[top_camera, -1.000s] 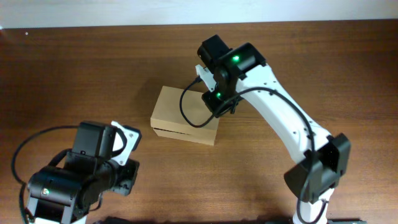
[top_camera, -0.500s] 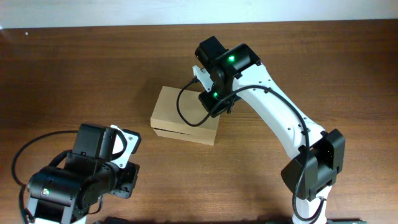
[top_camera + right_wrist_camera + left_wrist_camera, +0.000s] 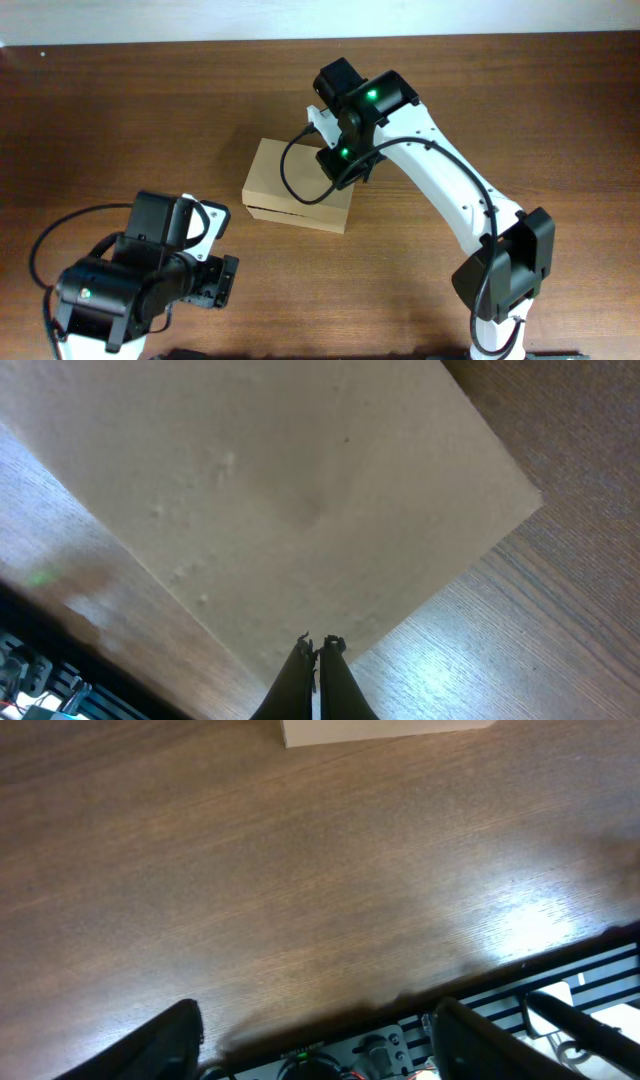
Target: Pack container
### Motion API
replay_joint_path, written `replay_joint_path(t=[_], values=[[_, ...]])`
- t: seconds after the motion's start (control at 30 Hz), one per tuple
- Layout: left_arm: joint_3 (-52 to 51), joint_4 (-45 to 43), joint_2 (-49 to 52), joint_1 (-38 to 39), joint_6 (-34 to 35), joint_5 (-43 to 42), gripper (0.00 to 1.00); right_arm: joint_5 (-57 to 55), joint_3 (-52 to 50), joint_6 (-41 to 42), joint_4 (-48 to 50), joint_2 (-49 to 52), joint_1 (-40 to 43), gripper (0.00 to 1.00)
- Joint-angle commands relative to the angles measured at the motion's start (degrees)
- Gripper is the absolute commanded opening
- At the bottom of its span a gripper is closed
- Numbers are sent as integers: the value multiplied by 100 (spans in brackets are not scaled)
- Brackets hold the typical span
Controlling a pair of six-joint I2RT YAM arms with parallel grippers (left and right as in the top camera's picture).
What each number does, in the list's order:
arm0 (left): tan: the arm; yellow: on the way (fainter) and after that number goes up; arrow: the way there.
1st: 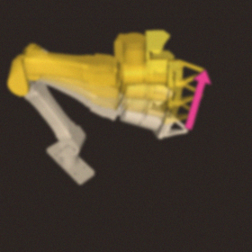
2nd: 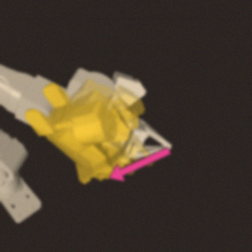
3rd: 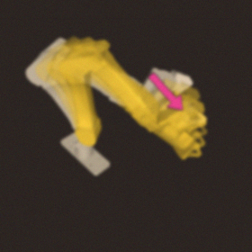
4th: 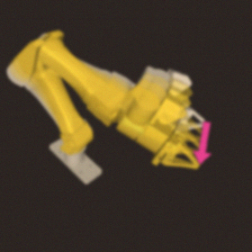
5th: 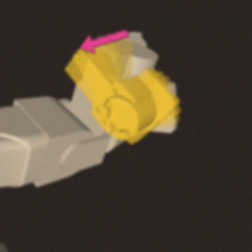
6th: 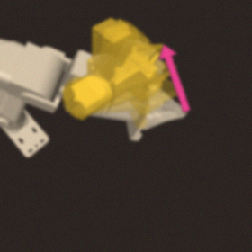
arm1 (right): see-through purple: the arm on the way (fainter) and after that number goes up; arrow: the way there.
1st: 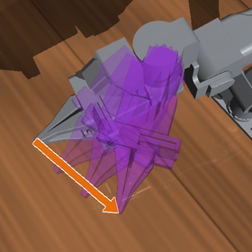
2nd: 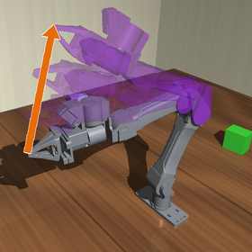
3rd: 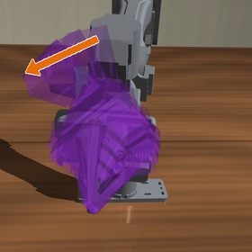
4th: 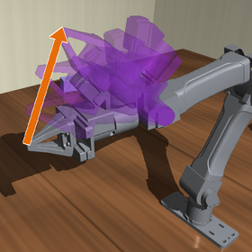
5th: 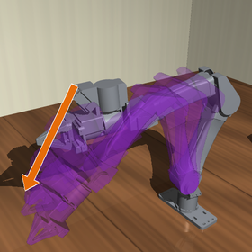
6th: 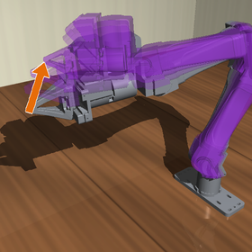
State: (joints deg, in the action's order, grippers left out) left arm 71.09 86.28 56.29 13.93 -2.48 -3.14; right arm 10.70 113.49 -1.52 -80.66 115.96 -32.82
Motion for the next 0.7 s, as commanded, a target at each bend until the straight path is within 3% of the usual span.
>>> replay_joint_path(t=[0.0, 0.23, 0.37, 0.67], values=[[-55, -15, 170, 17, -4, -7, 78, 114, -7, 9, 42, -11, -184, 4], [-55, -17, 623, 17, 7, -7, 87, 114, -7, -15, 103, -11, -483, 4], [-55, -219, 789, 17, 321, -44, 87, 114, -7, -103, 98, -11, -581, 4], [-57, -1213, 778, 17, 345, -68, 81, 116, -2, -122, 103, -20, -662, 4]])
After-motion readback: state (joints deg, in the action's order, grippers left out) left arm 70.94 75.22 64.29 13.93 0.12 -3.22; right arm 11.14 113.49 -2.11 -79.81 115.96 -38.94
